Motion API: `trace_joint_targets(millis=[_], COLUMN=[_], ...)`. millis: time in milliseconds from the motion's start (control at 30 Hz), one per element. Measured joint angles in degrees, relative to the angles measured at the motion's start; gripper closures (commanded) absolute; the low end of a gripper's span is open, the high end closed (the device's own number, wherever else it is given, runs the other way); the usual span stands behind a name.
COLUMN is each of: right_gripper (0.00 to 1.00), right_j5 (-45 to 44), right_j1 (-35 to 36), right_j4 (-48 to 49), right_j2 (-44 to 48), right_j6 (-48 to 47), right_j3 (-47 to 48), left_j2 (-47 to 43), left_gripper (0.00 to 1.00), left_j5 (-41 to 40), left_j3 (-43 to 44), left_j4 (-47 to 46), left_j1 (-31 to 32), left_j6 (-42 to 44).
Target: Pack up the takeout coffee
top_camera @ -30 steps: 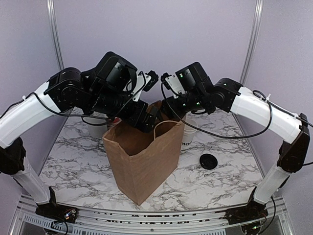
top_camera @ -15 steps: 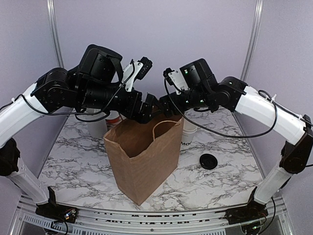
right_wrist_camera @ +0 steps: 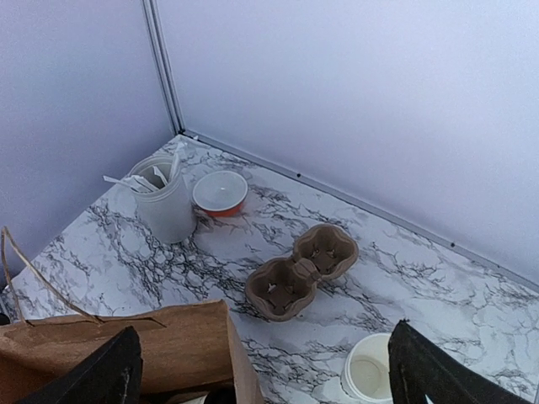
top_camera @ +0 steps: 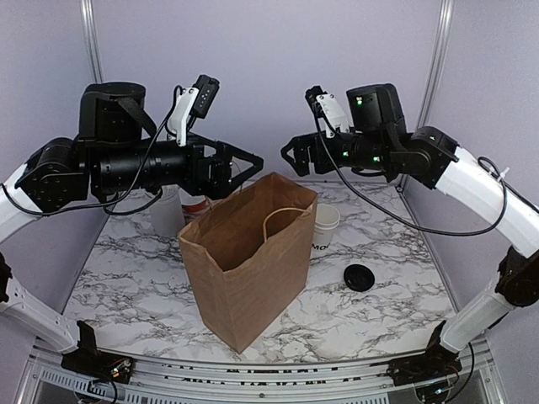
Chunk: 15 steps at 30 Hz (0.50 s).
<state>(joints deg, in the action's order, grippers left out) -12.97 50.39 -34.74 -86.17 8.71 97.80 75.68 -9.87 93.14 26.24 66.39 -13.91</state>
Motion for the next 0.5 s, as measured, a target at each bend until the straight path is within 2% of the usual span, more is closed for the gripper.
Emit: trace_joint_targets(millis=[300,500], right_gripper=[0.00,0.00], right_j5=[6.4,7.4], right_j1=[-7.5,-9.5], right_j4=[8.7,10.9], right_j2=[7.8,10.0], right_j6=[3.3,5.2], right_j3=[-9.4,-13.9], left_j2=[-6.9,-11.1], left_gripper=[0.01,0.01], left_j5=[-9.3,-12.6], left_j3=[-6.4,-11.1], left_j4=[-5.5,-6.6], left_j1=[-1.7,-10.7], left_j6=[-1.2,-5.2])
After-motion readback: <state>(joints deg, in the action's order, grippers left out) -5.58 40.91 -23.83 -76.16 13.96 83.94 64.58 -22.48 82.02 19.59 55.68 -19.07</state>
